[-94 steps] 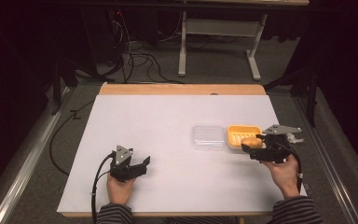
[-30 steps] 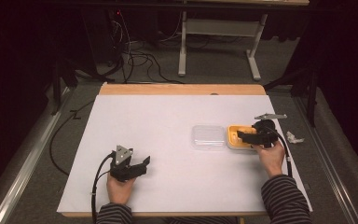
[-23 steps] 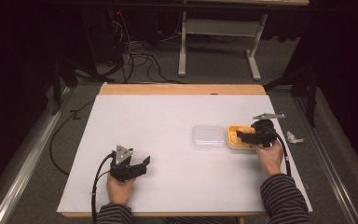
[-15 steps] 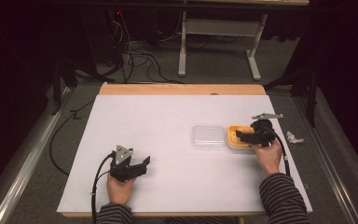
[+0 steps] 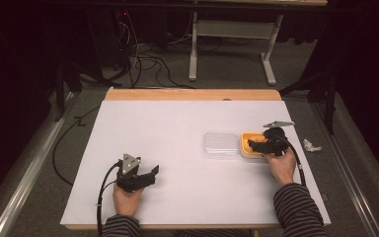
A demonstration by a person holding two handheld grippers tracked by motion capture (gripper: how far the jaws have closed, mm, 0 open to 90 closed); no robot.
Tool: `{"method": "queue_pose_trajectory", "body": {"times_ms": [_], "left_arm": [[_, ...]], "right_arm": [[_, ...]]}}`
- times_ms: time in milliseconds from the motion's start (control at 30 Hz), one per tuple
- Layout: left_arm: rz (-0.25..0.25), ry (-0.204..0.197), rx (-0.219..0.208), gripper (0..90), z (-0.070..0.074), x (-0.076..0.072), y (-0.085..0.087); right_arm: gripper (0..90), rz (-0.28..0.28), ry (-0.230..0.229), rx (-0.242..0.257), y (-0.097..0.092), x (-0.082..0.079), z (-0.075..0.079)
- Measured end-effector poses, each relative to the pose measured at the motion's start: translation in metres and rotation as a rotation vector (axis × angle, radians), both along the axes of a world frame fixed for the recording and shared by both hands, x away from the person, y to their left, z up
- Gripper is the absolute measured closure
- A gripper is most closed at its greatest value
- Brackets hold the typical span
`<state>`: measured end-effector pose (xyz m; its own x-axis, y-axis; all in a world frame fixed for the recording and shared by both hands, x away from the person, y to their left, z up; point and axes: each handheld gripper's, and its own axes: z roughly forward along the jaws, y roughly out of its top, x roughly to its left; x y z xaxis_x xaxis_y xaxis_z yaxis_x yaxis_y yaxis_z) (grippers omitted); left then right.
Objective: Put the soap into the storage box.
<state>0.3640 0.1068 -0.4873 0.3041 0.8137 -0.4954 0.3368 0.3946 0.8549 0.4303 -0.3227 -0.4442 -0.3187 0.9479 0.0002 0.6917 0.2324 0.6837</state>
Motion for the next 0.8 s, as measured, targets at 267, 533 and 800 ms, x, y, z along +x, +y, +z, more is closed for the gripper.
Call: {"method": "queue_pose_trajectory", "body": {"times_ms": [267, 533, 800], "left_arm": [[-0.001, -0.001, 0.002, 23.0, -0.0001, -0.0001, 0.0003], [-0.002, -0.001, 0.002, 22.9, 0.0000, -0.0003, 0.0005], [-0.002, -0.002, 0.003, 23.0, 0.0000, -0.0003, 0.0004]], "right_arm": [[26.9, 0.001, 0.033, -0.005, -0.0011, 0.0005, -0.0036], [26.8, -0.005, 0.033, -0.002, 0.0007, 0.0009, -0.0051], [26.6, -0.001, 0.036, 0.003, 0.0011, 0.0000, -0.0040]]}}
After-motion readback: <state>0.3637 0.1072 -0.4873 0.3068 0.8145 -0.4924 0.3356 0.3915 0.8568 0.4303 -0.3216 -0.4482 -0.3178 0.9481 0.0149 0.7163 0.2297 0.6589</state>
